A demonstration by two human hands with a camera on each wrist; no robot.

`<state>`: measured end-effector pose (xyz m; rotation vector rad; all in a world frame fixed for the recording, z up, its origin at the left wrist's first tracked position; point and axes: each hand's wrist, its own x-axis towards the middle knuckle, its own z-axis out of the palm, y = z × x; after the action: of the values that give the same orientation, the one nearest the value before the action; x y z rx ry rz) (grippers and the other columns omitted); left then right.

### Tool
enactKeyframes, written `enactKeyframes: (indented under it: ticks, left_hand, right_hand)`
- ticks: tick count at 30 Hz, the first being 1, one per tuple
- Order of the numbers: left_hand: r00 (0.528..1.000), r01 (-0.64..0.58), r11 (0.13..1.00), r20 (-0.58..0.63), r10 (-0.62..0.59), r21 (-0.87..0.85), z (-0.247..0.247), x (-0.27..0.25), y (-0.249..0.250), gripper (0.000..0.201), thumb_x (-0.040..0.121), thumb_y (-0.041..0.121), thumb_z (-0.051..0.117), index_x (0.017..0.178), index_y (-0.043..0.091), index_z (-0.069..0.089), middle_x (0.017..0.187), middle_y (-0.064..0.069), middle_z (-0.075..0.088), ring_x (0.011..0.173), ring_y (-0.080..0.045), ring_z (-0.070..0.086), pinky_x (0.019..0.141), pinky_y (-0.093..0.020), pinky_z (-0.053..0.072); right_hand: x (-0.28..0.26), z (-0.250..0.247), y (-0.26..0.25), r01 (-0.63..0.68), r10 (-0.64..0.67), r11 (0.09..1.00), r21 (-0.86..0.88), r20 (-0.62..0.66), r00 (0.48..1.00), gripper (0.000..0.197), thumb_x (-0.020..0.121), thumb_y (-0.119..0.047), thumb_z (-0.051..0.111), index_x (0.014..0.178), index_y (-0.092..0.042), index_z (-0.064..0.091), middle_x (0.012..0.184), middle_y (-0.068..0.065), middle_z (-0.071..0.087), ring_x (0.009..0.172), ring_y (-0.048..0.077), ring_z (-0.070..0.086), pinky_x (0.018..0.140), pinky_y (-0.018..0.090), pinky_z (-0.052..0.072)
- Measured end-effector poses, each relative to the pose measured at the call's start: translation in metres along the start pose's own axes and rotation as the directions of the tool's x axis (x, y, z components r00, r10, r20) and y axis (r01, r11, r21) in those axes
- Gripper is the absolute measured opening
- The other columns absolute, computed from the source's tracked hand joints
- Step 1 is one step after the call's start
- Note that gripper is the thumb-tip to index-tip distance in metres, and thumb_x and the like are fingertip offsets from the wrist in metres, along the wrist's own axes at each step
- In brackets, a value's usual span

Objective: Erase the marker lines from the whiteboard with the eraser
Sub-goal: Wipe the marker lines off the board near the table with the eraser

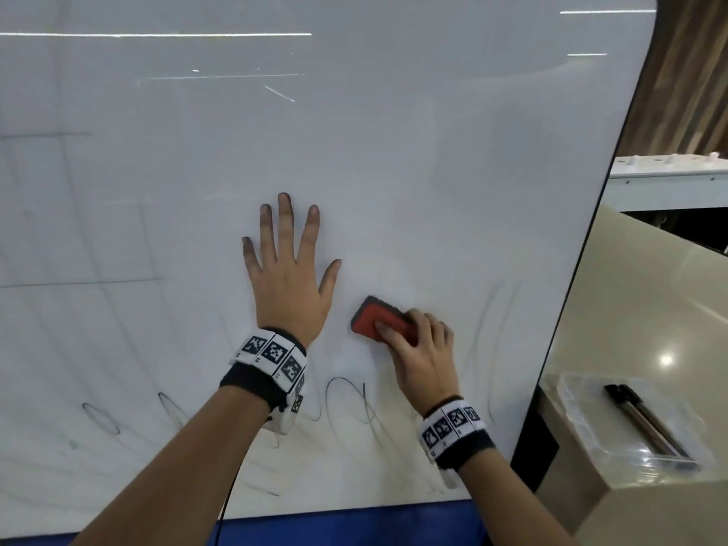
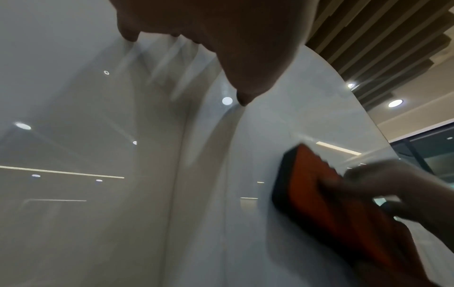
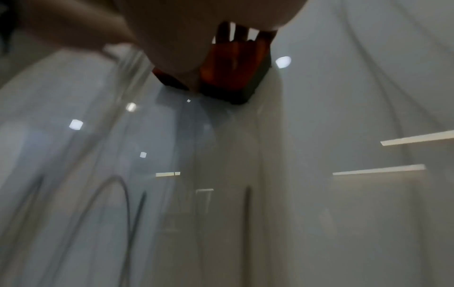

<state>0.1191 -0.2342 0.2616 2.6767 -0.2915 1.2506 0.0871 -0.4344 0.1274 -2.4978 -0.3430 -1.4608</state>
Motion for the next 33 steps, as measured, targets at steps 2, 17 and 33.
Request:
enactKeyframes:
  ticks: [2,17,33]
  left_hand:
    - [1.0,-0.026,0.999,-0.008,0.026,0.029,0.001,-0.001,-0.005,0.072,0.103,0.055,0.042,0.161,0.027,0.011,0.169,-0.01,0.002,0.156,-0.034,0.007,0.119,-0.062,0.024]
    - [0.996,-0.068,0.995,-0.045,0.071,0.069,0.006,-0.005,-0.013,0.07,0.103,0.051,0.044,0.161,0.026,0.015,0.169,-0.009,0.005,0.156,-0.033,0.008,0.122,-0.06,0.018]
    - [0.999,0.031,1.0,0.008,-0.031,-0.004,0.006,-0.015,0.01,0.074,0.1,0.047,0.047,0.161,0.023,0.013,0.169,-0.012,0.001,0.156,-0.034,0.005,0.123,-0.059,0.016]
  right_hand:
    - [0.009,-0.008,0.008,0.058,-0.058,0.998,0.005,0.032,0.998,0.053,0.077,-0.003,0.079,0.12,-0.031,0.064,0.125,0.017,0.054,0.107,0.039,0.054,0.097,0.051,0.043]
    - [-0.003,0.004,0.008,0.134,-0.131,0.988,-0.077,0.047,0.99,0.064,0.067,-0.003,0.078,0.122,-0.029,0.058,0.127,0.011,0.049,0.105,0.037,0.052,0.092,0.051,0.047]
    - [-0.036,-0.002,0.044,-0.14,0.14,0.99,0.015,-0.03,0.99,0.063,0.077,-0.003,0.077,0.13,-0.029,0.054,0.132,0.015,0.047,0.114,0.043,0.051,0.102,0.051,0.041]
